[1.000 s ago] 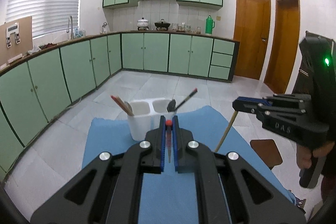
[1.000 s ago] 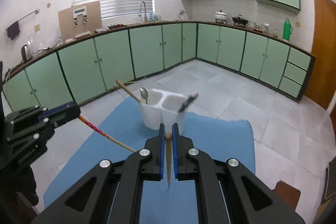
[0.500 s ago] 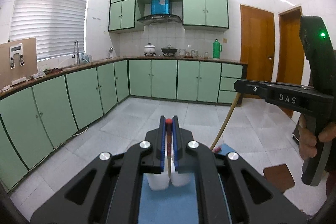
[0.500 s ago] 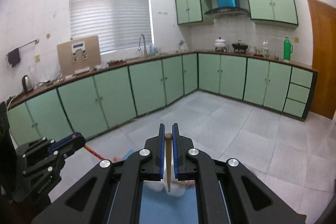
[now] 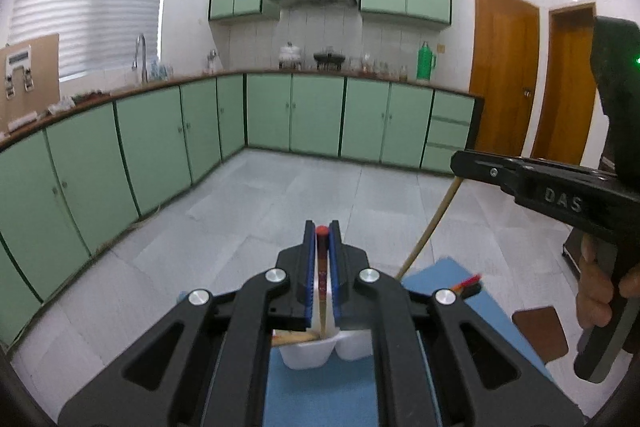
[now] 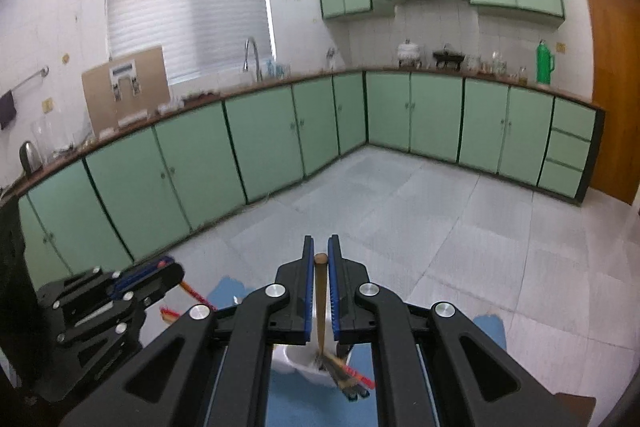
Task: Organize utensils
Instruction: 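Carry both held chopsticks to the white cup and insert them upright, then open both grippers and withdraw them from the cup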
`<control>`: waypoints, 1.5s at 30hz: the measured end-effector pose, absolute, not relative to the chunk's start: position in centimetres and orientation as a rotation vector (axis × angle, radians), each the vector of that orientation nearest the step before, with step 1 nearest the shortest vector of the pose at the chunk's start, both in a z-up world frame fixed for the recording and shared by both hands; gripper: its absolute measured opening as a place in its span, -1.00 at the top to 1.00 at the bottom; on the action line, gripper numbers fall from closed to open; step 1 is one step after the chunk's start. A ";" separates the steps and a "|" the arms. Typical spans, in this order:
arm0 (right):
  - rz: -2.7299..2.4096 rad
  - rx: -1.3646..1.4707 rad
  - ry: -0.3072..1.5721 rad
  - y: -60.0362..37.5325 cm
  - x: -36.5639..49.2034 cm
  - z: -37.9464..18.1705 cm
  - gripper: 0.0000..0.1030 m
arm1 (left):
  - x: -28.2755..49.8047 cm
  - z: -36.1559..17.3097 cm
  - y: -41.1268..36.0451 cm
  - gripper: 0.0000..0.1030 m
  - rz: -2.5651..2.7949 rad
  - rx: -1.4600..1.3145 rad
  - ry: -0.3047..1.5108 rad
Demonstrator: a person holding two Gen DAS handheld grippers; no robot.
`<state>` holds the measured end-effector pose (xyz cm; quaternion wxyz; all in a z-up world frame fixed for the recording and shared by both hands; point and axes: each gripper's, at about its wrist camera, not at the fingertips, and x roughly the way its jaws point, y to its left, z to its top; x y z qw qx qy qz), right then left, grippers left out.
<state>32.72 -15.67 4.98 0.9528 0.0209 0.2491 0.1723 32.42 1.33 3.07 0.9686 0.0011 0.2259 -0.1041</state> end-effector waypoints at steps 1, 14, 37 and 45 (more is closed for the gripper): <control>0.342 0.041 0.516 -15.8 32.8 4.4 0.83 | 32.7 2.6 1.4 0.73 -0.206 0.000 0.473; 0.227 0.170 0.463 -22.6 25.7 3.9 -0.28 | 26.8 2.9 3.7 -0.49 -0.146 -0.038 0.410; 0.230 0.060 0.527 -19.9 9.9 -2.1 -0.89 | 11.5 -1.0 1.8 -0.80 -0.184 -0.041 0.503; 0.283 0.062 0.469 -19.2 6.6 0.9 -0.89 | 8.7 1.6 0.9 -0.80 -0.192 -0.031 0.444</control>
